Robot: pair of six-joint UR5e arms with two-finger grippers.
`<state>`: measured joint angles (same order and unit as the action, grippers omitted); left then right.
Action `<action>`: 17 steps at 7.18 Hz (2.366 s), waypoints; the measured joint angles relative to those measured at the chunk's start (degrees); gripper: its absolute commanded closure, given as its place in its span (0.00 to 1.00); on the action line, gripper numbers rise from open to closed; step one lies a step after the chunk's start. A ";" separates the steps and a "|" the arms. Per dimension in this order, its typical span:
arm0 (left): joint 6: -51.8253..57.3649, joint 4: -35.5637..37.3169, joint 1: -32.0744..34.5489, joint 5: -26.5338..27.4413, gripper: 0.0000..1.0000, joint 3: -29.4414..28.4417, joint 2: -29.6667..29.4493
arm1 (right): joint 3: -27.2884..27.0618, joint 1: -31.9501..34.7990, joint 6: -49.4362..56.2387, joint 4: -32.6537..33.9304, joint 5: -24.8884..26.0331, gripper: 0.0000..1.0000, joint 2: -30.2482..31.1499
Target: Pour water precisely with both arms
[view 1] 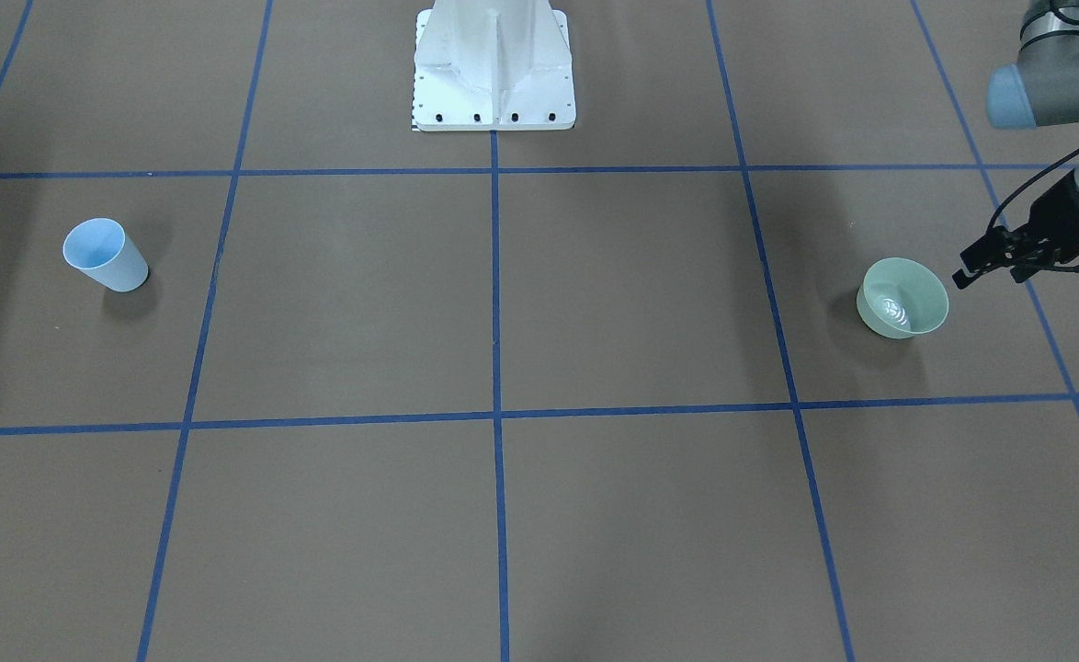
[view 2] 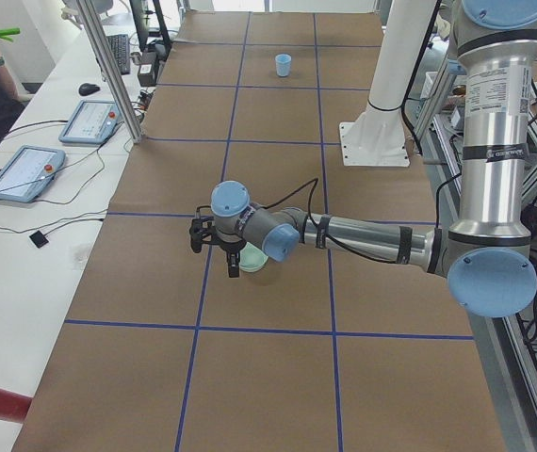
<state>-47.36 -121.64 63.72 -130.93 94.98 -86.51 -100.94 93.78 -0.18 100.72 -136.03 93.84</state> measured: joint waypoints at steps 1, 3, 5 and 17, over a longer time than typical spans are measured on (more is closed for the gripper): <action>-0.91 -2.52 -2.02 1.02 0.00 -2.07 0.05 | -0.03 0.00 0.00 0.00 0.00 0.01 0.01; -1.45 -6.40 -4.02 1.49 0.00 -6.24 -0.45 | 0.00 0.00 0.00 0.00 0.01 0.01 0.00; -2.41 -7.19 -5.92 1.48 0.95 -7.31 -1.02 | 0.03 0.02 0.00 0.00 0.06 0.01 -0.11; -21.15 33.46 -6.34 -8.34 1.00 7.92 -28.54 | 0.06 0.70 0.04 0.02 0.07 0.01 -0.50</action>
<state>-68.51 -88.18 57.38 -139.27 102.90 -115.05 -100.88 94.48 -0.14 100.74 -135.97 93.35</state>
